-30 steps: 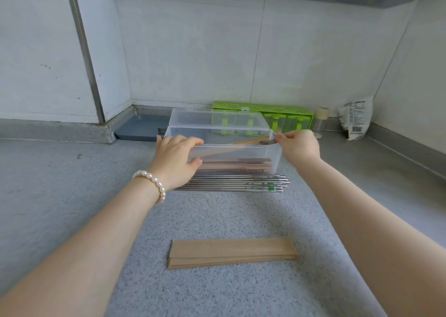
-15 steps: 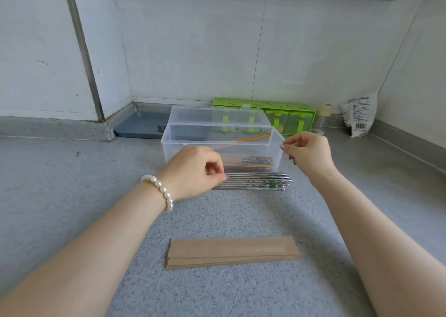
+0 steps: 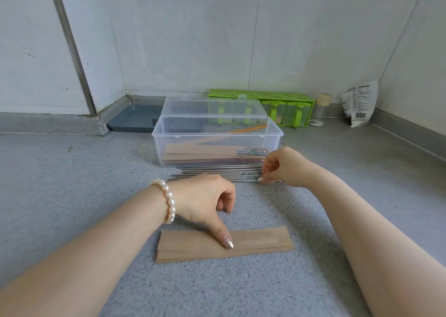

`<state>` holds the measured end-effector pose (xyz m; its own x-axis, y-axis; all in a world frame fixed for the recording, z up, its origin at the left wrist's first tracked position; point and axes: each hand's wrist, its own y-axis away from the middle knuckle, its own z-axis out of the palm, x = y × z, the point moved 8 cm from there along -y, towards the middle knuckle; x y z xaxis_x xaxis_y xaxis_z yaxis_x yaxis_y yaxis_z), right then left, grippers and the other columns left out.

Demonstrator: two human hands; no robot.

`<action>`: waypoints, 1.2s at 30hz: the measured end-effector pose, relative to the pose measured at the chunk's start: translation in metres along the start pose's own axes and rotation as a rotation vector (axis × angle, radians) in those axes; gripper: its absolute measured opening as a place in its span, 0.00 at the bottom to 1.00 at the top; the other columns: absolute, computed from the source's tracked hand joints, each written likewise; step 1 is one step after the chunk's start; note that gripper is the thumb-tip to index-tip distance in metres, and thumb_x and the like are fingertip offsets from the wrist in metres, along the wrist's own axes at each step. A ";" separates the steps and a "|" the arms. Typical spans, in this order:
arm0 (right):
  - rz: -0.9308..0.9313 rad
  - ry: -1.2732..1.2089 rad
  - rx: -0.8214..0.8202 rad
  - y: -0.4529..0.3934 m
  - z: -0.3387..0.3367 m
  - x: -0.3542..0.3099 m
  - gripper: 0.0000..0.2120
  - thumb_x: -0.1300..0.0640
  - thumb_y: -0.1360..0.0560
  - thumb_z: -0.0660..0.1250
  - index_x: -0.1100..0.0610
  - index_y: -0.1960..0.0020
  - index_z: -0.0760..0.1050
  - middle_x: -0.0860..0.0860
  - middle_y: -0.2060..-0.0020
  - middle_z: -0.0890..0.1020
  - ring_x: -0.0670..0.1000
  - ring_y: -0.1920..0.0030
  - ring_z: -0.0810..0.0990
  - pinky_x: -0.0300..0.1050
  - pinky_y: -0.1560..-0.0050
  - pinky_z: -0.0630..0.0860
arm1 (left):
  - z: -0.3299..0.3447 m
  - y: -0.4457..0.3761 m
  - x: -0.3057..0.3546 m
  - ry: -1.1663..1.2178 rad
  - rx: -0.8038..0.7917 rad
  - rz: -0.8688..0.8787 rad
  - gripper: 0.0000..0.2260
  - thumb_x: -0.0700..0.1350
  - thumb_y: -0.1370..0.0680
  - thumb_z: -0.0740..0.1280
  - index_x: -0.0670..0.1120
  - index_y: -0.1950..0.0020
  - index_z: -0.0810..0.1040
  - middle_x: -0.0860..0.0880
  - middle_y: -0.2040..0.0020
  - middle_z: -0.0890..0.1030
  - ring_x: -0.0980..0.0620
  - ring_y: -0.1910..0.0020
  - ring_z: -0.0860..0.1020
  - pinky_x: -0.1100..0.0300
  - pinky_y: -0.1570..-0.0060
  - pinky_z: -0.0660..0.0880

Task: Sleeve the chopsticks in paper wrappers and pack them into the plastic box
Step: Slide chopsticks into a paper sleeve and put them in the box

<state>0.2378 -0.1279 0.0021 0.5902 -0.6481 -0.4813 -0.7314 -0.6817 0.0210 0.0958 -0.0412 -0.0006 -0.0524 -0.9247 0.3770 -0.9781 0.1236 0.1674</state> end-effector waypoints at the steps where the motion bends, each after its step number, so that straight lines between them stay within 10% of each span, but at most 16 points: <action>1: -0.001 0.006 -0.004 0.000 0.001 0.000 0.10 0.57 0.33 0.76 0.52 0.66 0.74 0.47 0.69 0.75 0.48 0.66 0.73 0.42 0.63 0.72 | 0.001 -0.001 0.000 0.006 -0.006 0.003 0.21 0.55 0.42 0.80 0.51 0.57 0.76 0.57 0.60 0.73 0.61 0.66 0.70 0.71 0.69 0.65; 15: -0.098 -0.016 -0.118 0.009 0.004 -0.013 0.09 0.55 0.27 0.70 0.51 0.64 0.73 0.46 0.67 0.74 0.47 0.65 0.72 0.38 0.64 0.69 | -0.001 -0.002 -0.005 0.206 -0.016 0.015 0.09 0.49 0.32 0.75 0.45 0.62 0.79 0.59 0.73 0.75 0.64 0.75 0.70 0.73 0.73 0.65; 24: -0.197 -0.625 -0.148 0.020 -0.010 -0.024 0.05 0.66 0.23 0.61 0.60 0.56 0.73 0.53 0.72 0.78 0.49 0.73 0.72 0.37 0.71 0.68 | -0.002 -0.008 0.000 0.033 0.179 -0.039 0.25 0.62 0.39 0.75 0.53 0.49 0.73 0.56 0.54 0.73 0.61 0.60 0.69 0.67 0.61 0.67; 36: -0.168 -1.440 0.148 0.012 -0.037 -0.007 0.07 0.58 0.25 0.63 0.61 0.57 0.77 0.50 0.74 0.75 0.46 0.72 0.73 0.36 0.69 0.73 | -0.003 -0.011 -0.003 0.268 0.145 -0.003 0.12 0.46 0.35 0.78 0.50 0.60 0.76 0.57 0.65 0.76 0.61 0.68 0.72 0.70 0.65 0.71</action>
<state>0.2376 -0.1446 0.0381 -0.1105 0.3893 -0.9145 -0.7699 -0.6153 -0.1690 0.1069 -0.0387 -0.0007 -0.0132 -0.7948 0.6068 -0.9978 0.0503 0.0441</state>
